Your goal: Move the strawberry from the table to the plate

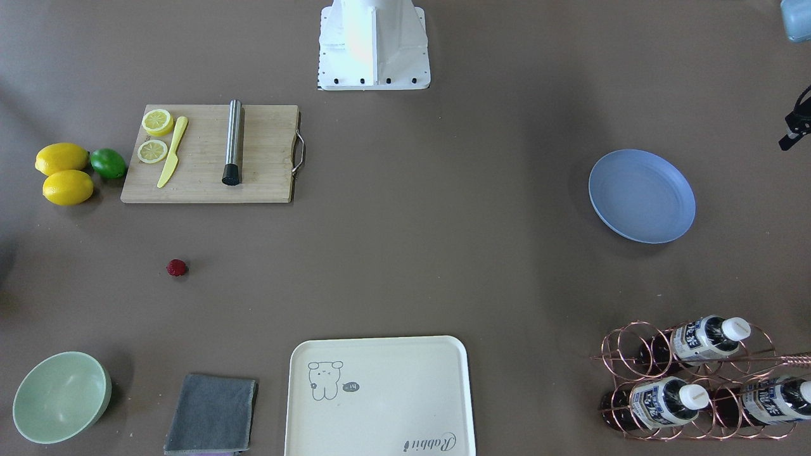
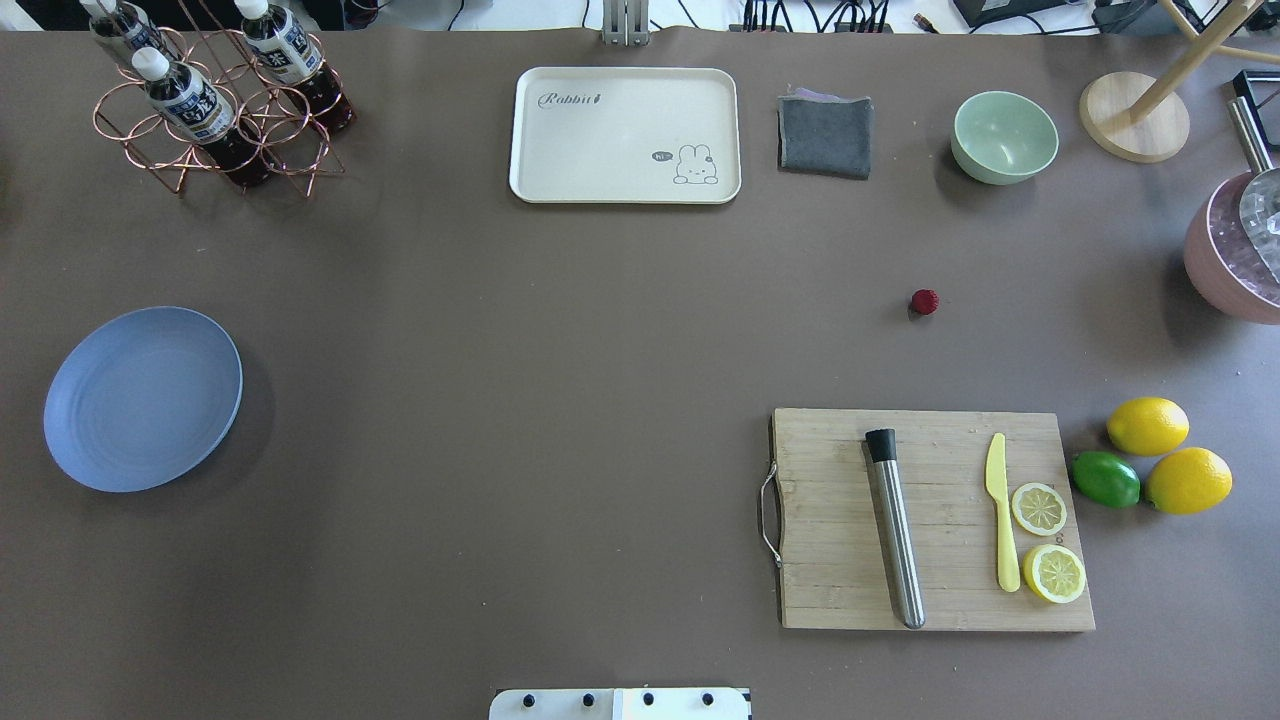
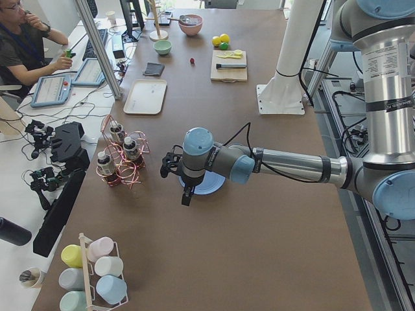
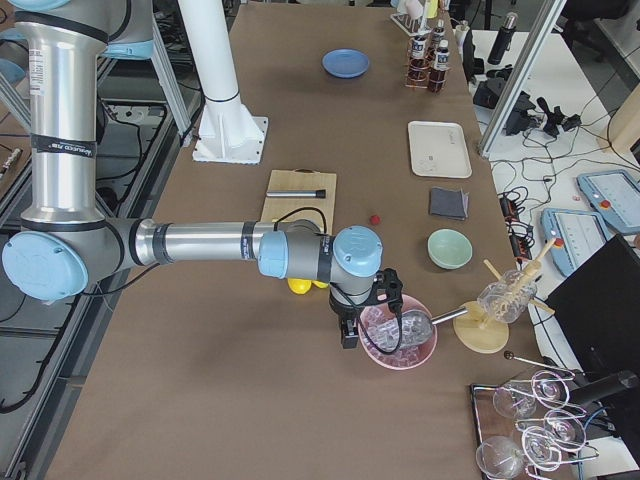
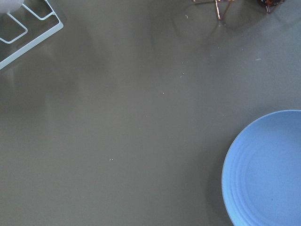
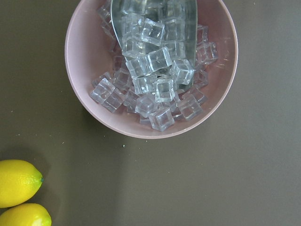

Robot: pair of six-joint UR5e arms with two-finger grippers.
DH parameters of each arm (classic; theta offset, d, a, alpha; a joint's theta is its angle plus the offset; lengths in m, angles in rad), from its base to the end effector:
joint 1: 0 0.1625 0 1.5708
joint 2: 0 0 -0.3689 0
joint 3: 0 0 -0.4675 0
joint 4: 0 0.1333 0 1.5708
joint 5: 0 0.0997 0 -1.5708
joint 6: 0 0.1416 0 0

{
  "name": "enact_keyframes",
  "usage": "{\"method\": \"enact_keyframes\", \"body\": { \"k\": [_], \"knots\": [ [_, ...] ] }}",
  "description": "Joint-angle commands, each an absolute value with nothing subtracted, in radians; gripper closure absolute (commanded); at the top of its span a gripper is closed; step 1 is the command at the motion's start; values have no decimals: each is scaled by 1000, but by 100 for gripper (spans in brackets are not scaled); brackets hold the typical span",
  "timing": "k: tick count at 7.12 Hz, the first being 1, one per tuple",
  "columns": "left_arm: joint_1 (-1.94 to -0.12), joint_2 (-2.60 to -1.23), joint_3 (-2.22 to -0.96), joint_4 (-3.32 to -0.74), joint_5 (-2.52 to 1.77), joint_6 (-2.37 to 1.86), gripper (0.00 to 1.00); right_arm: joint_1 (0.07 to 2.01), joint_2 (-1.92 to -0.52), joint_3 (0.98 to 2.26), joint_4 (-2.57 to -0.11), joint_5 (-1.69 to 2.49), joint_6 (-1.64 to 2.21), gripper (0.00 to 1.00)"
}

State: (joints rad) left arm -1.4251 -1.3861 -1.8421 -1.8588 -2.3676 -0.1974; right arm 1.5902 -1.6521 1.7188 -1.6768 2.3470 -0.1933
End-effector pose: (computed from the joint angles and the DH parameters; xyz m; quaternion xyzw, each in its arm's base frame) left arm 0.0448 -0.5261 0.5403 0.1040 0.4049 0.0488 0.9071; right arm 0.0444 -0.5314 0.6039 0.0221 -0.3782 -0.0730 0.9226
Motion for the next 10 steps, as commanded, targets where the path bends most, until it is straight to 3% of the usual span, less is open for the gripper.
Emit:
{"method": "enact_keyframes", "body": {
  "k": [1,5,8,10],
  "knots": [
    [-1425,-1359,-1813,-1914,-2391,-282,2,1589,-1652,1718,-1677,2358,-193,0],
    [-1352,-1385,-1755,-1953,-2381,-349,2,1585,-1654,1720,-1677,2404,-154,0],
    [-1153,-1405,-1567,-2387,-2279,-718,2,1482,-1634,1750,-1666,2407,-158,0],
    [-1056,-1451,-1505,-2445,-2266,-808,3,1454,-1634,1752,-1654,2407,-150,0]
  ]
}}
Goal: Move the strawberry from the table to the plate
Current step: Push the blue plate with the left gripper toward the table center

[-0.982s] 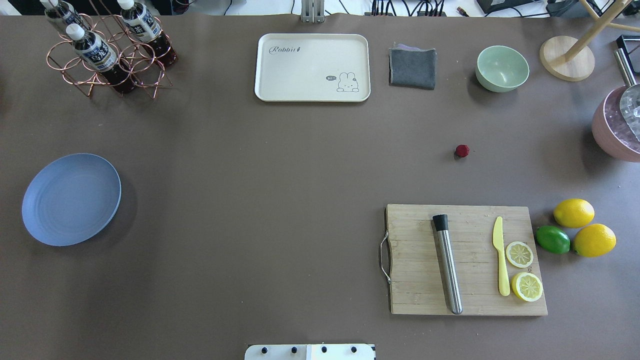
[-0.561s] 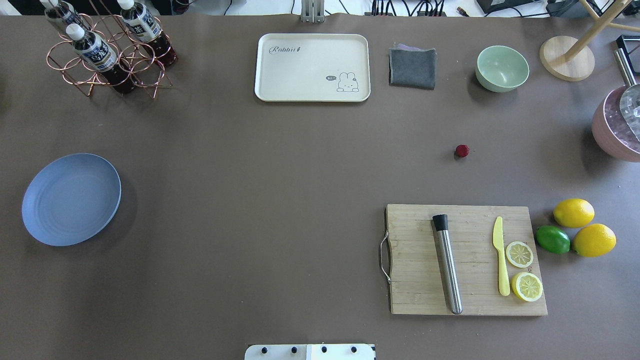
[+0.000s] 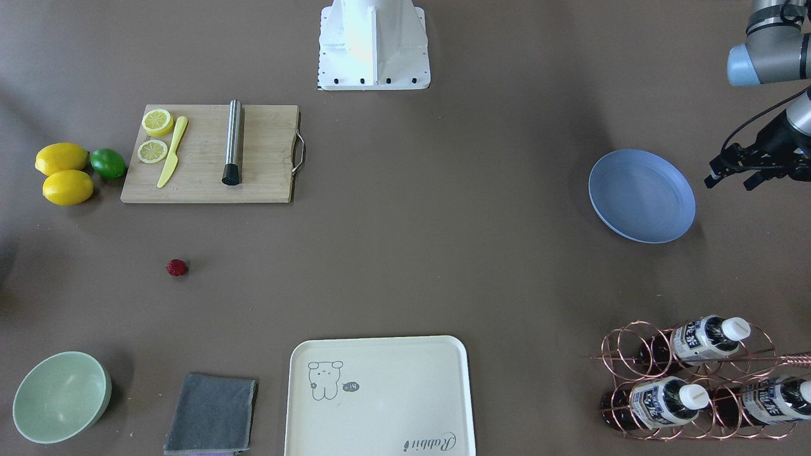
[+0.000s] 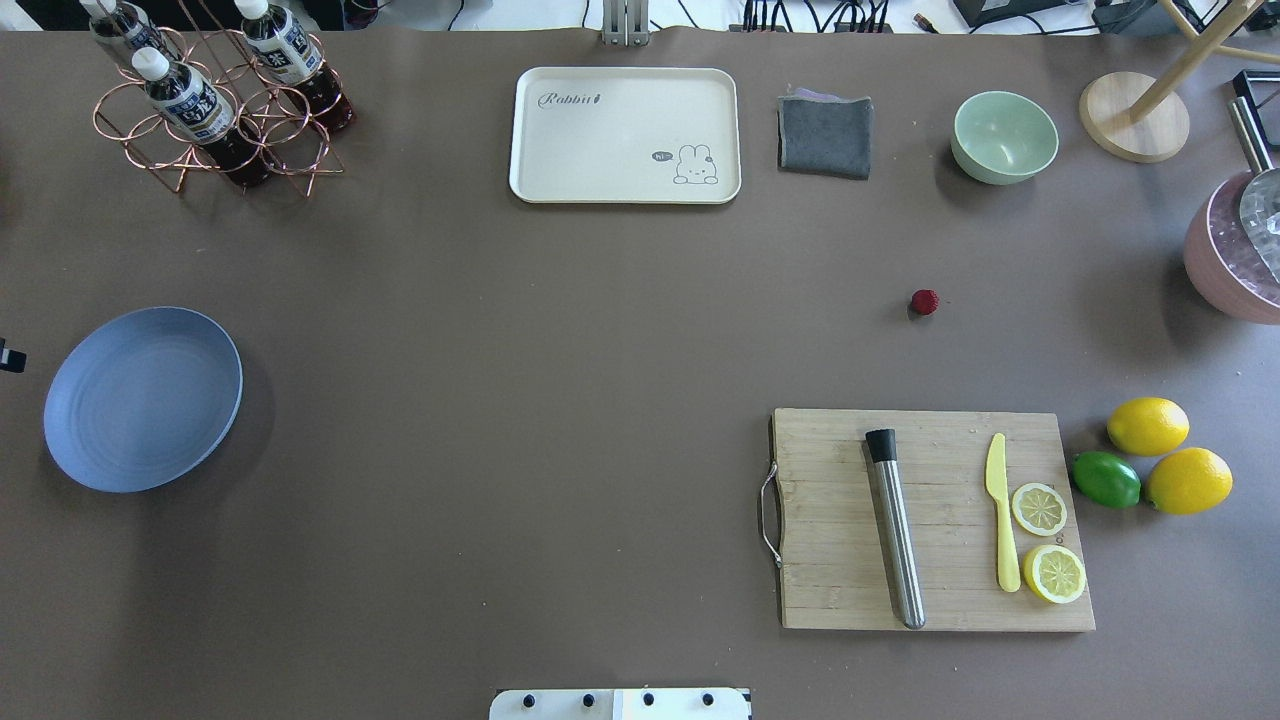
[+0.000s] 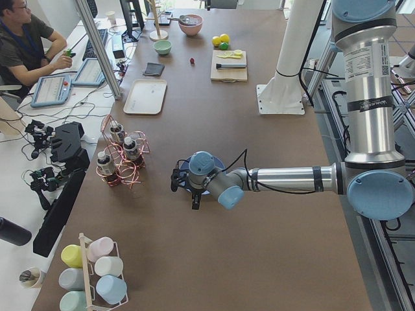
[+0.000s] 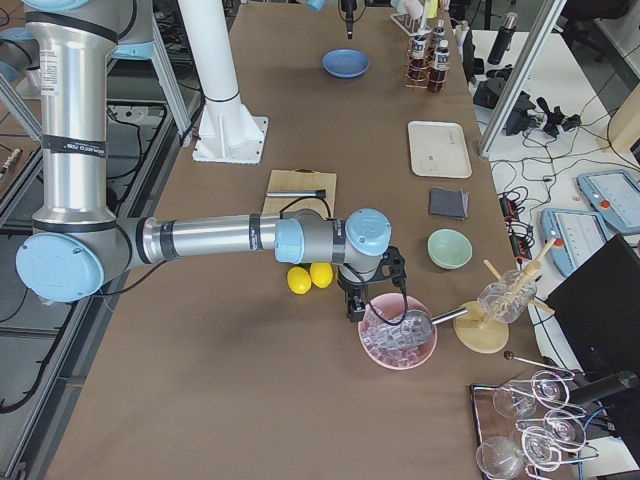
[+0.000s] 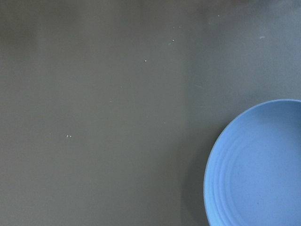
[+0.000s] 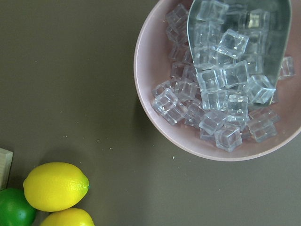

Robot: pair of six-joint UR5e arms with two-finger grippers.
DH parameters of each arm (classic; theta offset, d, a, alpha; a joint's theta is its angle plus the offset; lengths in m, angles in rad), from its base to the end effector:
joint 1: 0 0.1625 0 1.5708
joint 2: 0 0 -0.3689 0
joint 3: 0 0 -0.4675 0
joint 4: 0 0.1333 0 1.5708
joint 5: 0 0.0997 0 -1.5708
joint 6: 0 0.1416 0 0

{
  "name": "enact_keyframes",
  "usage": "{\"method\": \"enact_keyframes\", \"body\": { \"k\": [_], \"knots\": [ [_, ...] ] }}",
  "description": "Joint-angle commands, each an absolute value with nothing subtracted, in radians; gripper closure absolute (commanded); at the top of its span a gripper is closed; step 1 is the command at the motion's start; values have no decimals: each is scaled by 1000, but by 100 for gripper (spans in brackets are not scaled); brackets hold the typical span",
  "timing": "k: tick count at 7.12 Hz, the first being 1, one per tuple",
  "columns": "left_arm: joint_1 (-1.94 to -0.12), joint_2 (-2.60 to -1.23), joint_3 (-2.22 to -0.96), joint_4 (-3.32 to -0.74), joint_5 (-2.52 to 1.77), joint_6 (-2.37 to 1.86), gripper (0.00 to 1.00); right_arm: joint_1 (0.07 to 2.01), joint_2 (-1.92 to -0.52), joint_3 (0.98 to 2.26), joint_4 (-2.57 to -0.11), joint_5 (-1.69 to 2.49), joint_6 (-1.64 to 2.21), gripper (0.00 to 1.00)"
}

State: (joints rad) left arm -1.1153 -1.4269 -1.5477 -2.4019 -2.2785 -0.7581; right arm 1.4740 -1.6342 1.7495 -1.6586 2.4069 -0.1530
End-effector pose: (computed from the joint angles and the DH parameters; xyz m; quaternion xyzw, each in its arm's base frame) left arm 0.2062 -0.5147 0.6286 0.0644 0.4435 -0.0220 0.8937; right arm -0.0244 -0.5435 0.5690 0.0240 -0.4054 -0.1194 0.9060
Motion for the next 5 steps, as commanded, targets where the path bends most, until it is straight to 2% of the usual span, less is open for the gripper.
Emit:
{"method": "enact_keyframes", "body": {
  "k": [1,2,4,5],
  "knots": [
    [-1054,-1480,-1476,-2448,-2264,-811,4,1445,-1634,1750,-1654,2407,-150,0],
    [-1052,-1502,-1454,-2448,-2266,-811,13,1443,-1634,1750,-1654,2407,-150,0],
    [-1052,-1505,-1451,-2448,-2266,-813,46,1443,-1638,1752,-1654,2407,-150,0],
    [-1052,-1505,-1454,-2448,-2266,-815,54,1443,-1640,1752,-1654,2407,-150,0]
  ]
}}
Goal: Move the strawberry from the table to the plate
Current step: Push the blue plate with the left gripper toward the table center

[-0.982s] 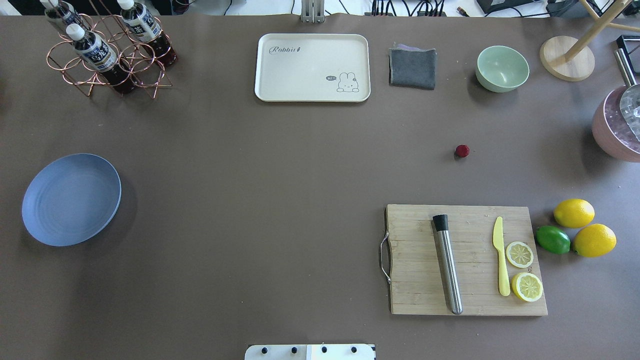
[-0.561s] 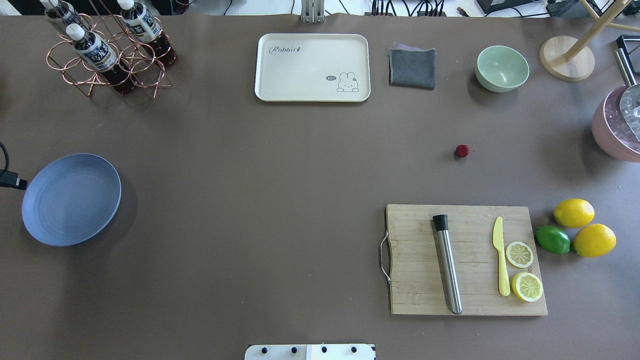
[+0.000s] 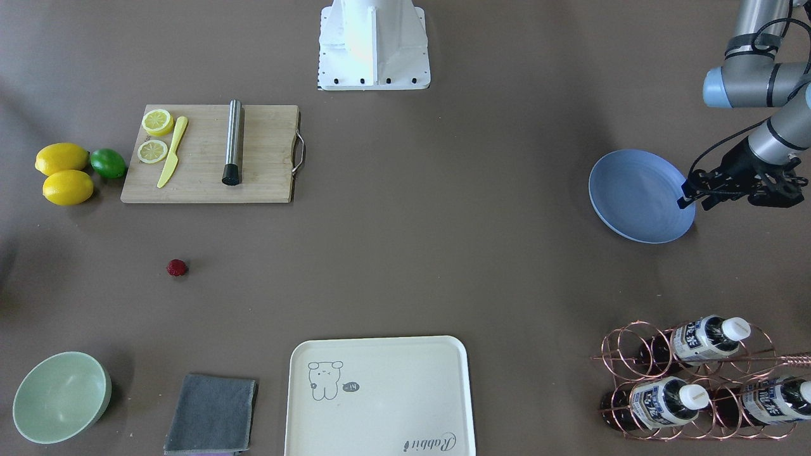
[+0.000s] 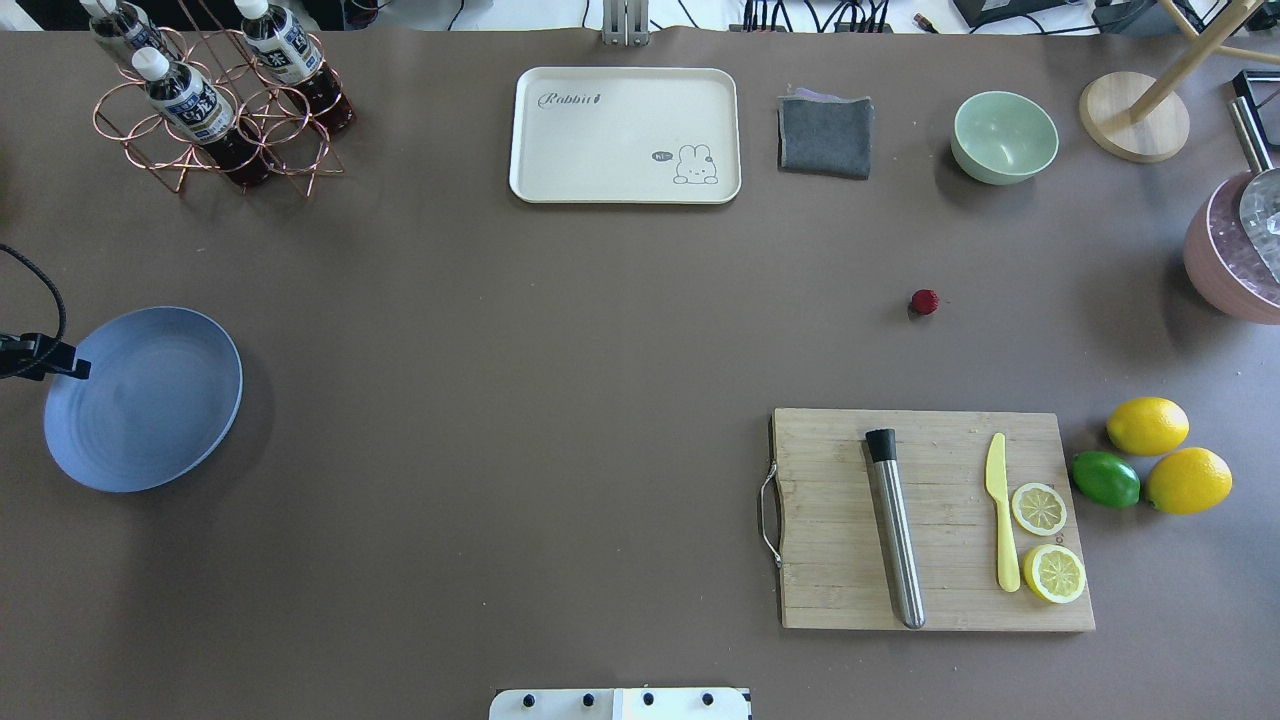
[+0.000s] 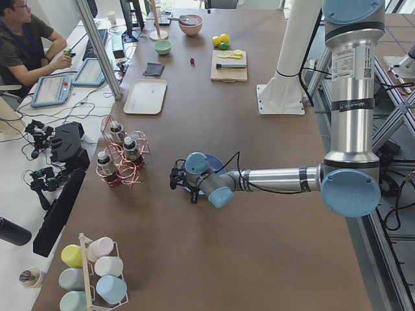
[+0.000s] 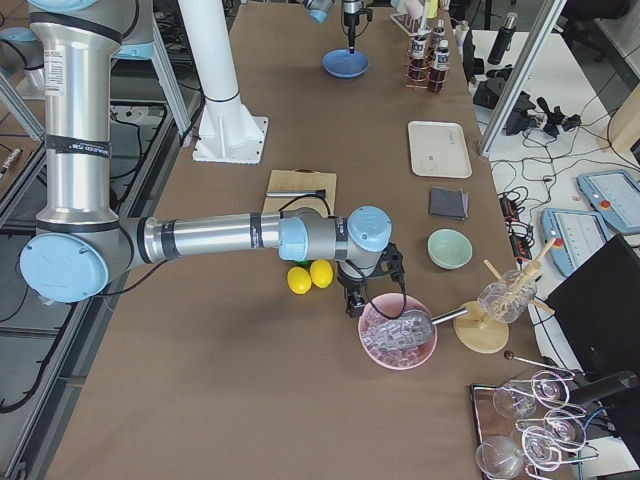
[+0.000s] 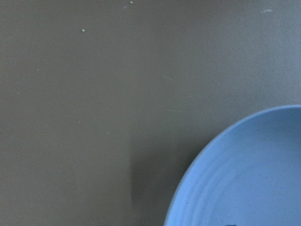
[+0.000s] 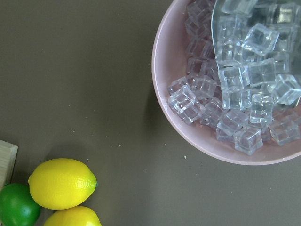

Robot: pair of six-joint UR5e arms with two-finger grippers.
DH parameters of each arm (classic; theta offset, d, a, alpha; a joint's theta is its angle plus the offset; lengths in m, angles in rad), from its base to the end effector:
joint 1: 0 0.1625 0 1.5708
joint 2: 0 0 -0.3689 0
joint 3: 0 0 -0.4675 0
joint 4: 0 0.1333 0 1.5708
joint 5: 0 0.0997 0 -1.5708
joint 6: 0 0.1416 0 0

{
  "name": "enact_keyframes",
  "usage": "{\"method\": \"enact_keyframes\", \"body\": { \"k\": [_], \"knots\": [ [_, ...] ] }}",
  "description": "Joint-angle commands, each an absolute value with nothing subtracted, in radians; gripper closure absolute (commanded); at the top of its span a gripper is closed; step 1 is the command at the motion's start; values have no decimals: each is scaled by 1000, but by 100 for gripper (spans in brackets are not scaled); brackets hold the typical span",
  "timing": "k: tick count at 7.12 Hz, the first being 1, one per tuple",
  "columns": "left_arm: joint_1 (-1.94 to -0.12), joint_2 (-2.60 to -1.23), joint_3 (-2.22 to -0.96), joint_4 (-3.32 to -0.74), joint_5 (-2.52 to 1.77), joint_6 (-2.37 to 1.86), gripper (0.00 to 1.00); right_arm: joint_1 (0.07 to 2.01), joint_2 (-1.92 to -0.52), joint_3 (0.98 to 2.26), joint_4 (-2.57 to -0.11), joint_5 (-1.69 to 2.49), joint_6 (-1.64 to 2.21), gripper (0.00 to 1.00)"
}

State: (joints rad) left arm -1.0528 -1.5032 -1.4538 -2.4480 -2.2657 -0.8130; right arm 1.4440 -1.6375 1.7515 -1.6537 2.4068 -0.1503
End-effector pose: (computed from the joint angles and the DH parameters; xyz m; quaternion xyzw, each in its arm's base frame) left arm 0.2505 -0.5257 0.6364 0.0533 0.4490 -0.0157 0.8918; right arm -0.0406 -0.5417 0.5692 0.0190 -0.4057 -0.1325 0.9042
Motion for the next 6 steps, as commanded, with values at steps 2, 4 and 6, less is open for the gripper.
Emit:
{"method": "enact_keyframes", "body": {
  "k": [2,4,6],
  "knots": [
    [-1052,-1505,-1451,-2448,-2266,-813,88,1443,-1640,1752,-1654,2408,-150,0],
    [-1052,-1508,-1462,-2448,-2273,-818,100,1443,-1641,1753,-1654,2421,-152,0],
    [-1052,-1505,-1532,-2438,-2287,-830,100,1443,-1646,1756,-1643,2445,-158,0]
  ]
}}
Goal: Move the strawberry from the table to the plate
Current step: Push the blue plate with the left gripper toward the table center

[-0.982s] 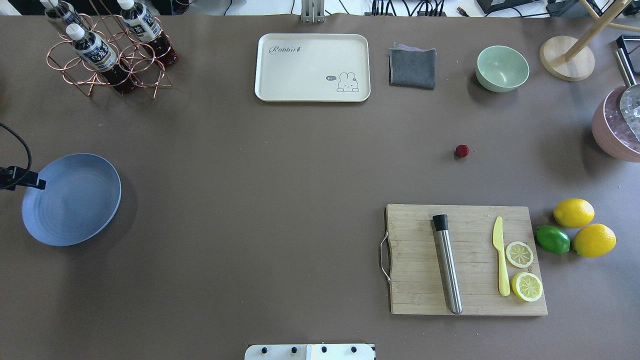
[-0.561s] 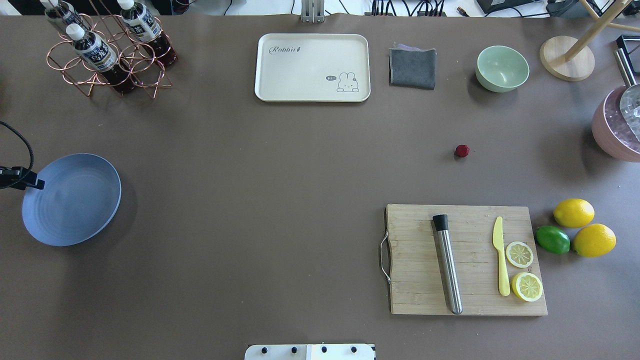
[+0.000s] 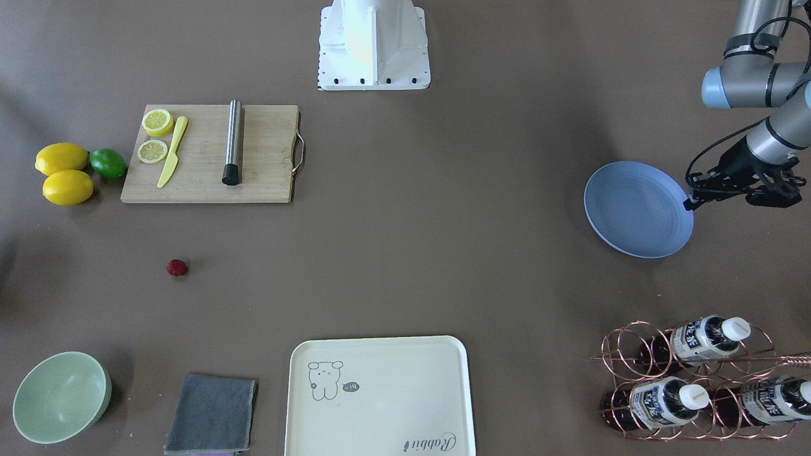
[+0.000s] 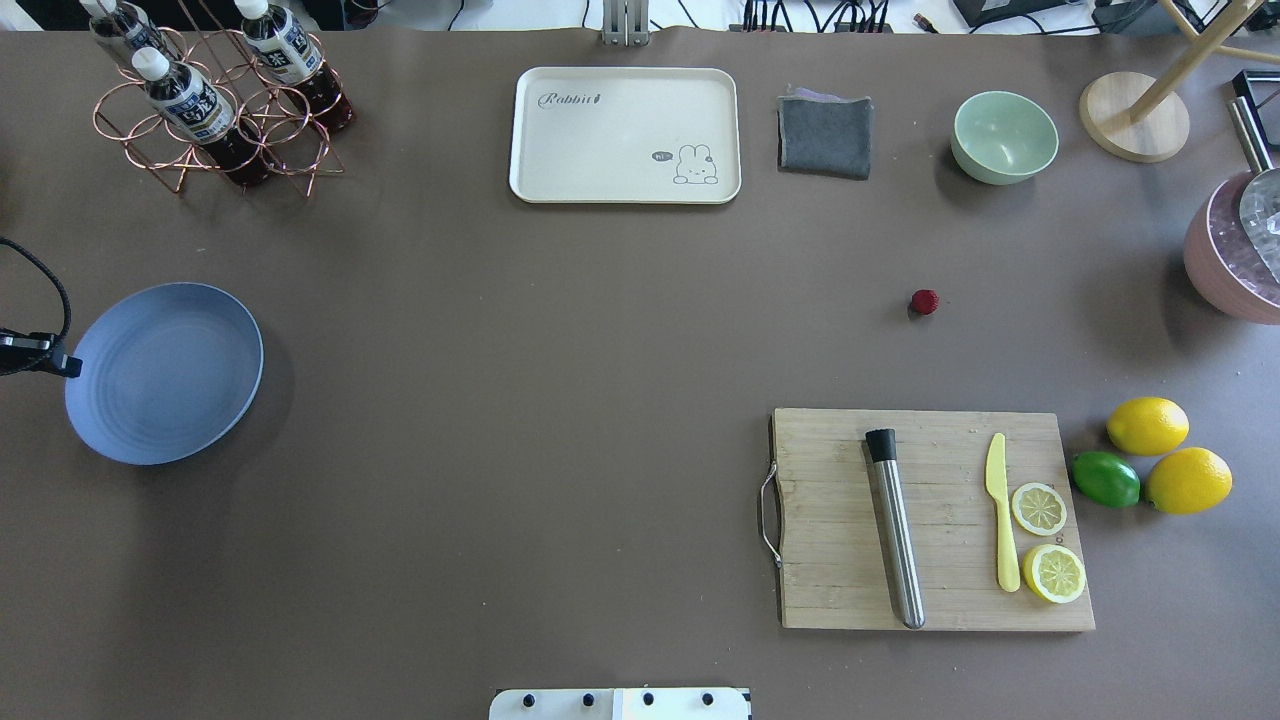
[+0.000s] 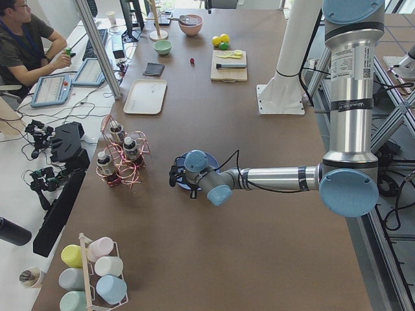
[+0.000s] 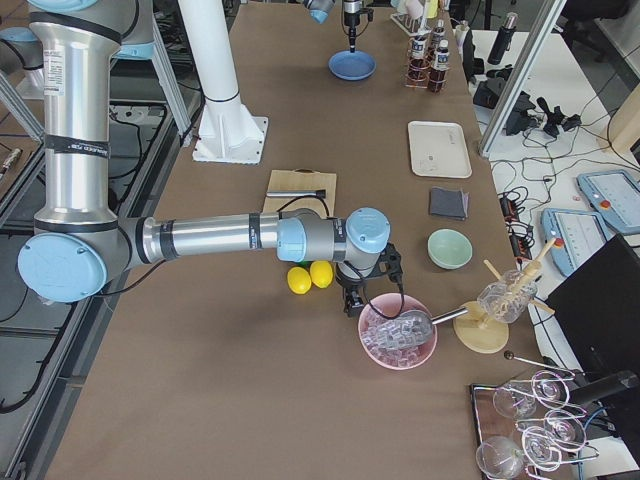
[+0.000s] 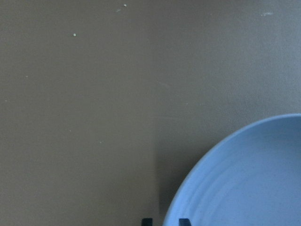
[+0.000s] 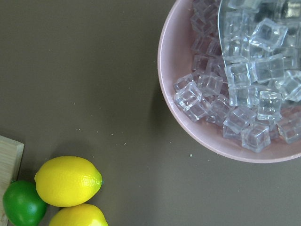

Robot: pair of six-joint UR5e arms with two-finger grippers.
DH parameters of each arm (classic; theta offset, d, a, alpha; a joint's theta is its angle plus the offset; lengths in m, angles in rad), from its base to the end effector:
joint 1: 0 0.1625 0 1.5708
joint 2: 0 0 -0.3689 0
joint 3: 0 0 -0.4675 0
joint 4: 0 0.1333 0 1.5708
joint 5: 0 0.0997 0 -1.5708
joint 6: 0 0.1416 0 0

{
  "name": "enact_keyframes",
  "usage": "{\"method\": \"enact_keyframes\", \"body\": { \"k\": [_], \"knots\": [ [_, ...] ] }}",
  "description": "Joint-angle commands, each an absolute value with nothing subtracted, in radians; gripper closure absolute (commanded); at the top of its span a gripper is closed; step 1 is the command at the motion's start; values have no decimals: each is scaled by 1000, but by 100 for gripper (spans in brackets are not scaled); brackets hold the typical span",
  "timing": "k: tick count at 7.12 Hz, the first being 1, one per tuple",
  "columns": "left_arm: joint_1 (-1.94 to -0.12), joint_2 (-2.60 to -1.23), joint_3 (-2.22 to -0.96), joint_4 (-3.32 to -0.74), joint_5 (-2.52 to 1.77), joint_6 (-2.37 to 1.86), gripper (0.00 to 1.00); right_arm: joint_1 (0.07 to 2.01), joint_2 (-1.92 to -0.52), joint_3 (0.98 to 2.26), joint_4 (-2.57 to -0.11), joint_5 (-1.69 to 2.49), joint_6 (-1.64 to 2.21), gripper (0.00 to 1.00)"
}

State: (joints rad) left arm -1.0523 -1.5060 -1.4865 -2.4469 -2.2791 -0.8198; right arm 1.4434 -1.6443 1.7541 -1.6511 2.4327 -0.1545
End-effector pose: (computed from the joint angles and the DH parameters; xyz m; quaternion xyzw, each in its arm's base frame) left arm 0.2538 -0.5280 0.6142 0.0605 0.4611 -0.0097 0.8852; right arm -0.0430 -0.5389 0.5684 0.0191 -0.4175 -0.1337 0.8986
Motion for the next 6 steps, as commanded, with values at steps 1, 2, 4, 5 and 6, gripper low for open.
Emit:
{"method": "enact_keyframes", "body": {
  "k": [1,2,4,5,6],
  "knots": [
    [-1054,-1509,-1569,-2437,-2345,-930,100,1443,-1646,1758,-1629,2447,-152,0],
    [-1052,-1528,-1628,-2428,-2358,-1015,100,1442,-1635,1761,-1629,2448,-149,0],
    [-956,-1639,-1681,-2404,-2340,-1218,100,1428,-1615,1763,-1628,2483,-100,0],
    [-890,-1702,-1703,-2401,-2288,-1332,100,1401,-1586,1773,-1628,2484,-9,0],
    [-811,-1760,-1713,-2370,-2222,-1415,100,1363,-1557,1790,-1628,2480,76,0]
  ]
}}
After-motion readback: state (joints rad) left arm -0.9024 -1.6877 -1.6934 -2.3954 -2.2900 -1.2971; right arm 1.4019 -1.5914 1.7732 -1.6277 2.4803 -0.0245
